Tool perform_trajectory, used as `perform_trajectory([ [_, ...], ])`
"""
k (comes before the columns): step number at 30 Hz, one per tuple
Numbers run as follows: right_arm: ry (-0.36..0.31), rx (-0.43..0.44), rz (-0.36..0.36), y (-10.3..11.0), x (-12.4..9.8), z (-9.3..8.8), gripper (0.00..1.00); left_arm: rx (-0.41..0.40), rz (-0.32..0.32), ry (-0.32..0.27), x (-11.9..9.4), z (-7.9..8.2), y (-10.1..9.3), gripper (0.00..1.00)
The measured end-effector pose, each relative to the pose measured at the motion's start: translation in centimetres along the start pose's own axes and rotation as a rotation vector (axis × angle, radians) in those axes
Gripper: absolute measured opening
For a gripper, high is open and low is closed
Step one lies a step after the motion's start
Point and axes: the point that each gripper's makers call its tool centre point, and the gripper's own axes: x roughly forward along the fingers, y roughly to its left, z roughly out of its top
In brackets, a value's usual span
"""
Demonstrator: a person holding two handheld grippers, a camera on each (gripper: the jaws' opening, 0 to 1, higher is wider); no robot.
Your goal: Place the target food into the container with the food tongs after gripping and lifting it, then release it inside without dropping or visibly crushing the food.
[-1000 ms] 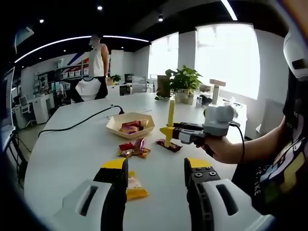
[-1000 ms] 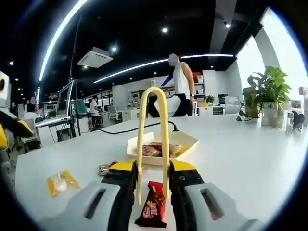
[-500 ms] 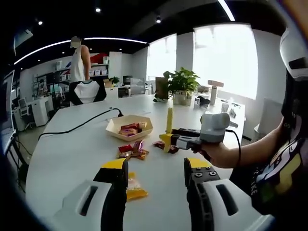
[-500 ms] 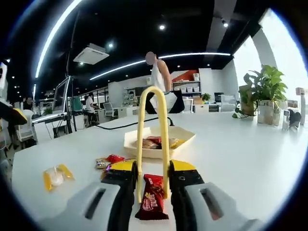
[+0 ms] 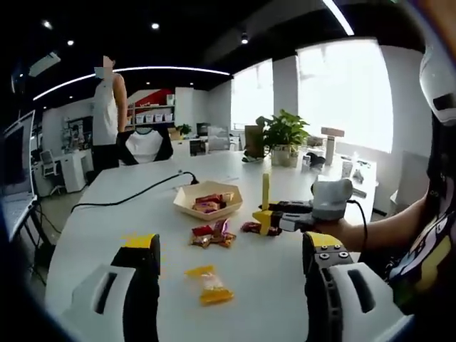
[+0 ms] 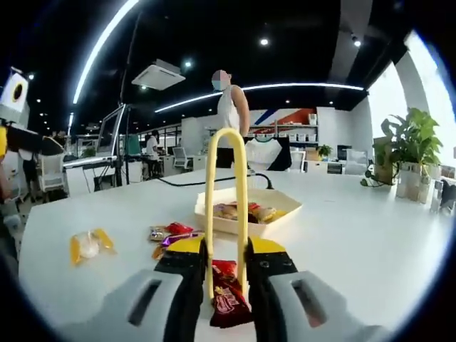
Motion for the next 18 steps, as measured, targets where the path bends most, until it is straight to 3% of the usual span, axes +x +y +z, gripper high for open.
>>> perform_trajectory([
  [4,0.003,0.018,0.038,-0.2,-0.2,0.7,0.17,-0.001,-0.004,-0.013,-0.2,0.5,0.0,0.91],
  [6,-0.003,-0.021,0.054,0.1,-0.2,1.1,0.17,0.009,0.004,-0.016,-0.3,0.7,0.1,0.93],
  [10,-0.018,0.031,0.055,0.0,-0.4,2.1,0.17,0.024,0.011,-0.017,-0.2,0.7,0.1,0.97],
  [12,-0.017,0.005,0.063,0.1,-0.5,3.0,0.17,0.032,0.014,-0.023,-0.2,0.8,-0.1,0.99],
  [14,-0.094,0.004,0.056,-0.3,-1.0,5.8,0.17,0.036,0.015,-0.029,-0.3,0.9,-0.3,1.0],
  [18,-0.122,-0.052,0.07,-0.9,-0.8,9.2,0.17,0.045,0.009,-0.025,-0.2,0.8,-0.6,1.0],
])
